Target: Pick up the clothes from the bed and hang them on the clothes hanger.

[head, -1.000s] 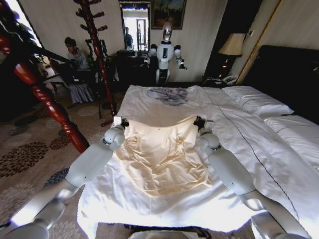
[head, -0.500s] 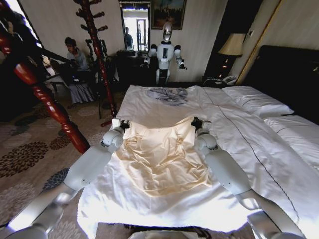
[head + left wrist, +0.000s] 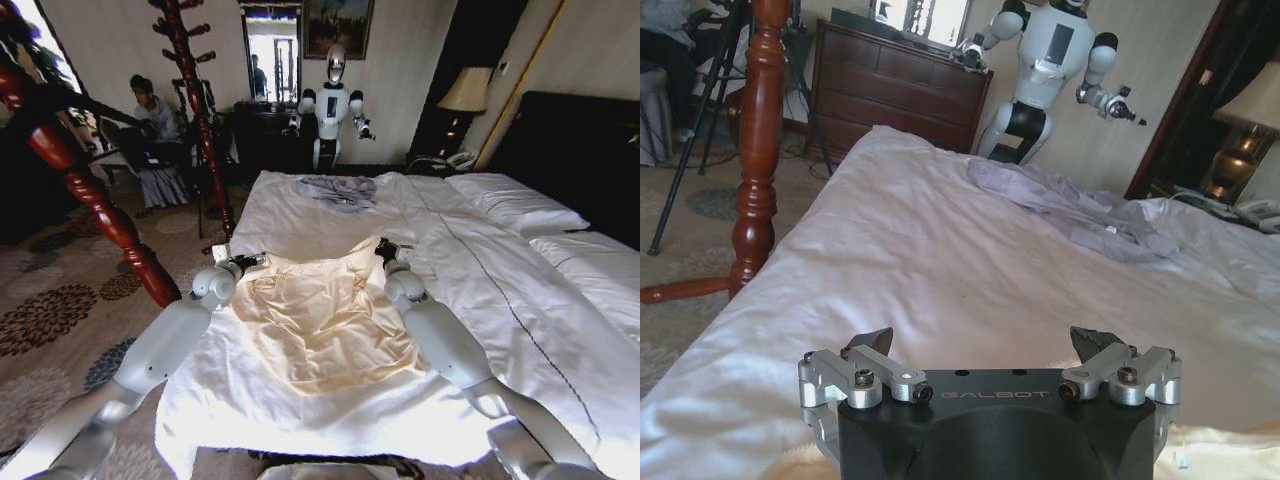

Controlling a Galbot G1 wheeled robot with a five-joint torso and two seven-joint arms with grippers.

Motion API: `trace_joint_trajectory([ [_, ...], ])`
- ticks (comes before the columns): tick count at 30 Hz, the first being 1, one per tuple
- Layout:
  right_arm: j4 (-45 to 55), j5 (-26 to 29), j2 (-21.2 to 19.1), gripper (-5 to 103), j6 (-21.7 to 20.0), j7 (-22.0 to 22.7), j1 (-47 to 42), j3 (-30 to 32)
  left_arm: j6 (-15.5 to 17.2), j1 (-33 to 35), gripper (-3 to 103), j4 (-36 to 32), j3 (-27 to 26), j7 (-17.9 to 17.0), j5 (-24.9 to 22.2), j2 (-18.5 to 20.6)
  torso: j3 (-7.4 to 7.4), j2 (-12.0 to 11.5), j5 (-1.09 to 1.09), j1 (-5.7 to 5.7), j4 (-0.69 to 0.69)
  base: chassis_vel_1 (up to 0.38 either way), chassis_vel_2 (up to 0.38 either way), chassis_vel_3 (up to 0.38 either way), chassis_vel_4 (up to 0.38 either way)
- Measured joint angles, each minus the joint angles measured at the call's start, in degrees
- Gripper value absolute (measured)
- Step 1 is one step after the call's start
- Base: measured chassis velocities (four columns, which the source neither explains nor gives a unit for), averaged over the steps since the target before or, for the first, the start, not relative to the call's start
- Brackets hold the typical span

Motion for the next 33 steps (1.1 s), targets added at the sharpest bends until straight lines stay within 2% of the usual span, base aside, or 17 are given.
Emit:
trace_joint_trajectory([
  [2,0.0,-0.1,0.0,1,0.0,0.0,0.0,-0.1,-0.4,-0.2,100,0.1,-0.2,0.6,-3.2,-0.1,0.00,0.0,0.00,0.00,0.01,0.000,0.000,0.000,0.000],
  [7,0.2,-0.1,-0.2,1,0.1,0.0,-0.1,-0.1,-0.5,-0.4,100,0.5,-0.3,0.5,-3.3,-0.3,0.00,0.0,0.00,0.00,-0.01,0.000,0.000,0.000,0.000],
  [10,0.5,0.0,-0.7,1,0.1,0.0,-0.4,0.2,-0.5,0.4,100,-0.2,-0.2,0.5,0.7,0.7,0.00,0.0,0.00,0.00,0.00,0.000,0.000,0.000,0.000],
  [11,0.5,0.0,-0.7,1,0.1,0.0,-0.4,0.2,-0.5,0.4,100,-0.2,-0.2,0.5,0.7,0.7,0.00,0.0,0.00,0.00,0.00,0.000,0.000,0.000,0.000],
  [14,1.4,0.1,-1.2,1,0.1,0.0,-1.3,1.0,-1.7,3.0,100,-2.9,-0.4,1.0,6.1,3.0,0.00,0.0,0.00,0.00,0.00,0.000,0.000,0.000,0.000],
  [16,1.7,0.1,-1.3,1,0.1,0.0,-1.6,1.1,-2.0,3.8,100,-3.6,-0.7,1.2,7.3,3.5,0.00,0.0,0.00,0.00,0.00,0.000,0.000,0.000,0.000],
  [18,2.9,0.1,-2.0,1,0.2,0.1,-2.5,1.6,-3.0,7.4,100,-7.2,-2.6,1.7,11.1,5.9,0.00,0.0,0.00,0.00,0.01,0.000,0.000,0.000,0.000],
  [20,3.4,0.1,-2.2,1,0.2,0.1,-2.8,1.8,-3.4,8.9,100,-8.7,-3.4,1.9,12.2,6.7,0.00,0.0,0.00,0.00,0.01,0.000,0.000,0.000,0.000],
  [23,5.1,0.3,-3.4,1,0.2,0.2,-4.2,2.6,-5.4,15.6,100,-14.9,-6.7,2.9,17.6,10.7,0.00,0.0,0.00,0.00,0.00,0.000,0.000,0.000,0.000],
  [24,5.1,0.3,-3.4,1,0.2,0.2,-4.2,2.6,-5.4,15.6,100,-14.9,-6.7,2.9,17.6,10.7,0.00,0.0,0.00,0.00,0.00,0.000,0.000,0.000,0.000],
  [26,6.7,0.4,-4.4,1,0.2,0.3,-5.4,3.0,-6.8,21.1,100,-19.1,-9.5,3.8,21.6,13.2,0.00,0.0,0.00,0.00,0.01,0.000,0.000,0.000,0.000],
  [28,8.0,0.5,-5.0,1,0.2,0.5,-6.3,3.4,-7.6,25.8,100,-22.4,-12.6,4.3,23.9,14.4,-0.01,0.0,0.00,-0.01,0.00,0.000,0.000,0.000,0.000],
  [29,8.0,0.5,-5.0,1,0.2,0.5,-6.3,3.4,-7.6,25.8,100,-22.4,-12.6,4.3,23.9,14.4,-0.01,0.0,0.00,-0.01,0.00,0.000,0.000,0.000,0.000],
  [32,10.5,0.9,-6.1,1,-0.1,1.0,-8.3,4.5,-9.3,35.7,100,-28.3,-20.4,5.2,29.3,15.0,-0.01,0.0,0.00,-0.01,0.01,0.000,0.000,0.000,0.000],
  [33,10.5,0.9,-6.1,1,-0.1,1.0,-8.3,4.5,-9.3,35.7,100,-28.3,-20.4,5.2,29.3,15.0,-0.01,0.0,0.00,-0.01,0.01,0.000,0.000,0.000,0.000],
])
